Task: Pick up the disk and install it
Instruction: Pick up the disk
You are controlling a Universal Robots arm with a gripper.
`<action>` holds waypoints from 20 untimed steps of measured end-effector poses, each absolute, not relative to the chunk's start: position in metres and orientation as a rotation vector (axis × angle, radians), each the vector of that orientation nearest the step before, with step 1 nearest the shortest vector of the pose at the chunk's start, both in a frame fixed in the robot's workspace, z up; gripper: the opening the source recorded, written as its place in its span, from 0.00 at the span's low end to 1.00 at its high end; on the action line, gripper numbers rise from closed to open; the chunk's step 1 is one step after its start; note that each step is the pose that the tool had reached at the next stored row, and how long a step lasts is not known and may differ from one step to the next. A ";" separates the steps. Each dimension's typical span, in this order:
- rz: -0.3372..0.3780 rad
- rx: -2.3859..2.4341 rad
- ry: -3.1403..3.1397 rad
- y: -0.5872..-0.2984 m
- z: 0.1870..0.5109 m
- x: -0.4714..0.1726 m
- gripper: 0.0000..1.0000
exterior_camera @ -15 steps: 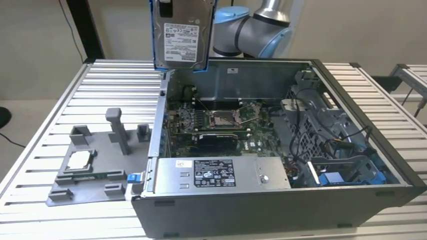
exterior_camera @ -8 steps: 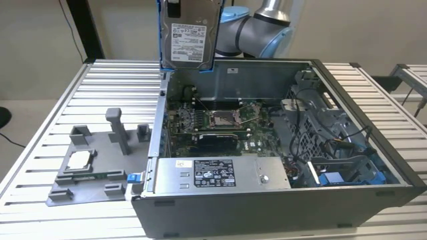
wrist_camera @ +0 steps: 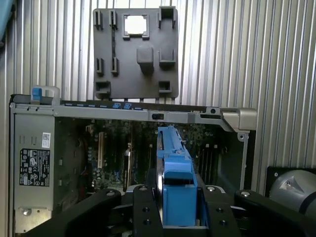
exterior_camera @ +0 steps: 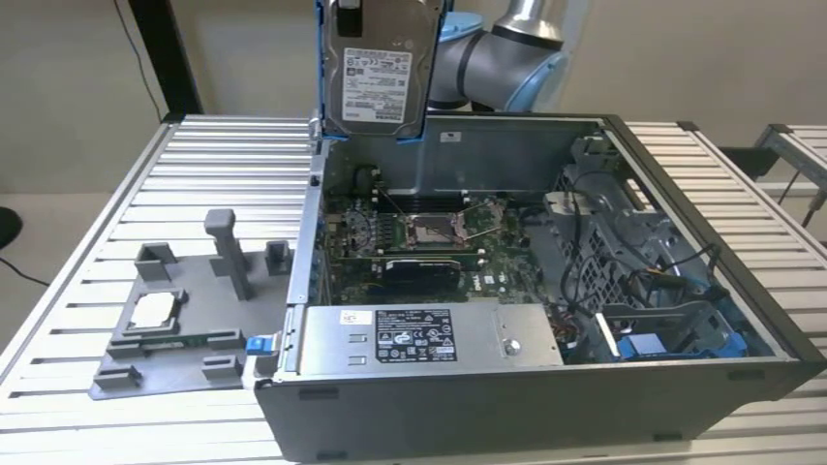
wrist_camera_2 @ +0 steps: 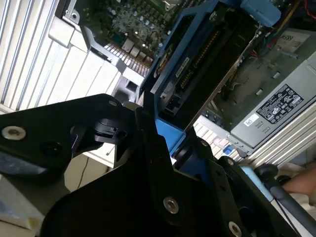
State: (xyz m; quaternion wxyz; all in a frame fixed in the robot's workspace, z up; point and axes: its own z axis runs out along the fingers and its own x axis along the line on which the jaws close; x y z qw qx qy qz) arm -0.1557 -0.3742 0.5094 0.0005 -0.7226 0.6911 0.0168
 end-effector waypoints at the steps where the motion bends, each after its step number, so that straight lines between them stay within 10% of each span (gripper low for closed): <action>1: 0.045 -2.266 2.167 -0.375 0.509 -0.156 0.00; 20: 0.002 -2.251 2.151 -0.392 0.508 -0.149 0.00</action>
